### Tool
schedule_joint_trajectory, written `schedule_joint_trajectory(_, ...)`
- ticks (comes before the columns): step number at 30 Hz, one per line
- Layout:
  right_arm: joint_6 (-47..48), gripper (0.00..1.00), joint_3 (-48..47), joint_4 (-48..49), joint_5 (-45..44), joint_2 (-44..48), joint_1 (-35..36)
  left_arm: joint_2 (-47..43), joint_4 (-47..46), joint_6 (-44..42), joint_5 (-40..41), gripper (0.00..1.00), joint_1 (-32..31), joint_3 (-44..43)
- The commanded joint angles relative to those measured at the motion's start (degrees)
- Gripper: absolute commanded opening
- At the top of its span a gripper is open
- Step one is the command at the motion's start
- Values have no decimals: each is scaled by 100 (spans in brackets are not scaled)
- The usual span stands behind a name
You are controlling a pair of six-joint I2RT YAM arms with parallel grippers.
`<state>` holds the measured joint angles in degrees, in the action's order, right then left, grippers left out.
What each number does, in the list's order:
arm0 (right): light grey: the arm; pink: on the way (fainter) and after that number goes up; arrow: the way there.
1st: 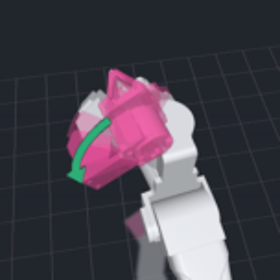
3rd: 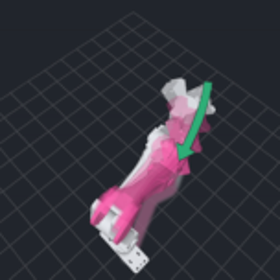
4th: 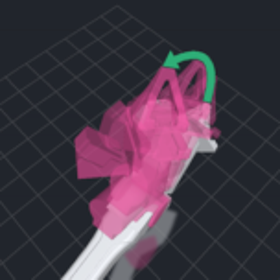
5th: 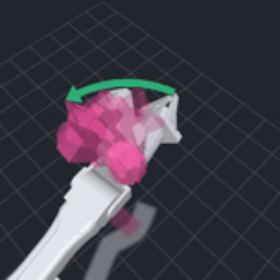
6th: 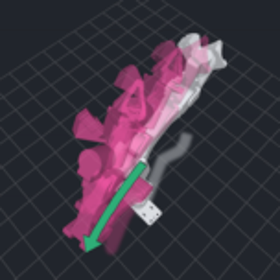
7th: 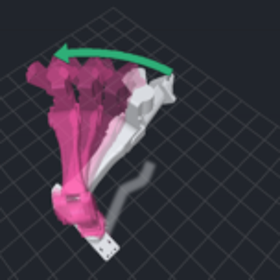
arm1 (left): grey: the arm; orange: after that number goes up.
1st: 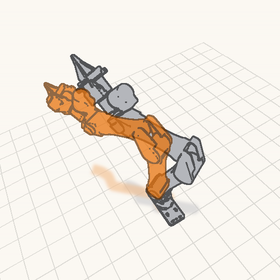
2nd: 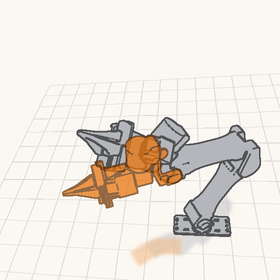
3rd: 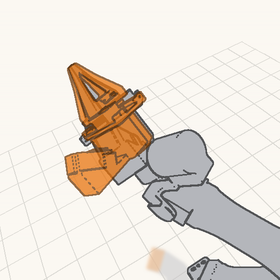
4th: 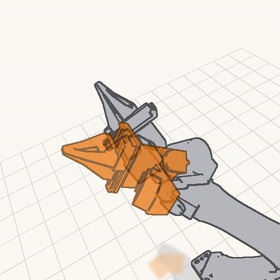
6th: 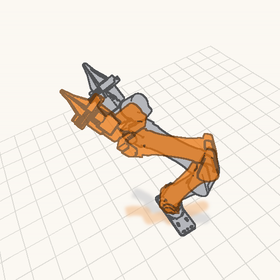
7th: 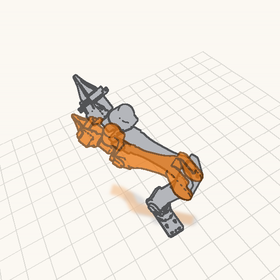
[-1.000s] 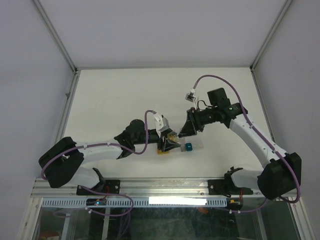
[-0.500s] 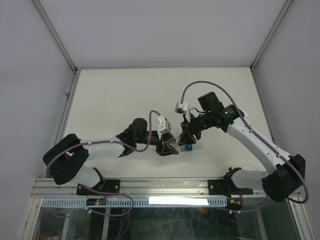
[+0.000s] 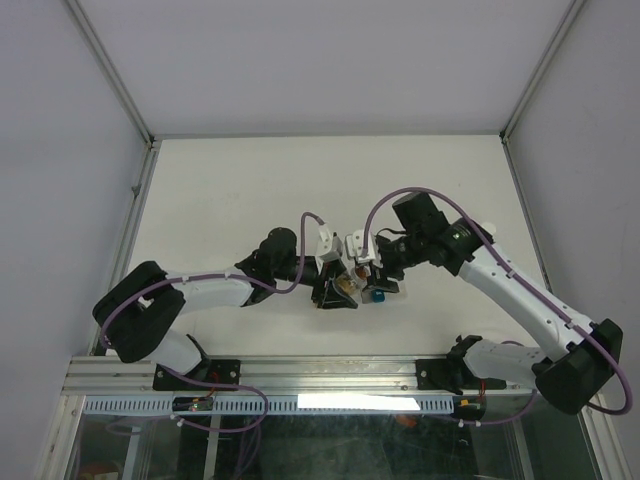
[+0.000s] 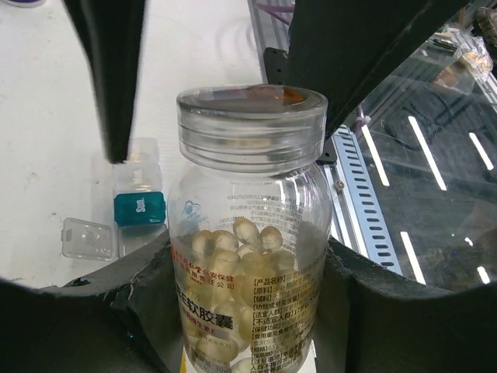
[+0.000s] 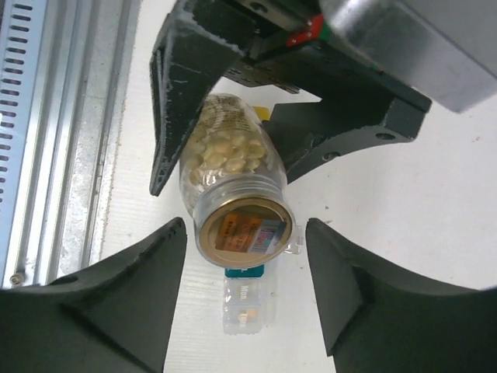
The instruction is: Sort the pills into containers
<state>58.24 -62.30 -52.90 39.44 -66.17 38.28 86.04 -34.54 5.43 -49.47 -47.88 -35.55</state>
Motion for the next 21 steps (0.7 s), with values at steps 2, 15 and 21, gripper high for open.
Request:
schedule_joint_trajectory(2, -1318, 74, -292, 539, 243, 330, -331, -375, -241, 123, 234, 0, 49, -192)
schedule_joint_trajectory(15, -5547, 87, -434, 1095, 1672, -179, -1421, -772, 803, -434, 1309, 0, -196, -463)
schedule_joint_trajectory(21, -5422, 83, -539, 1077, 1041, -338, -1026, -821, 910, -447, 1534, 0, -248, -488)
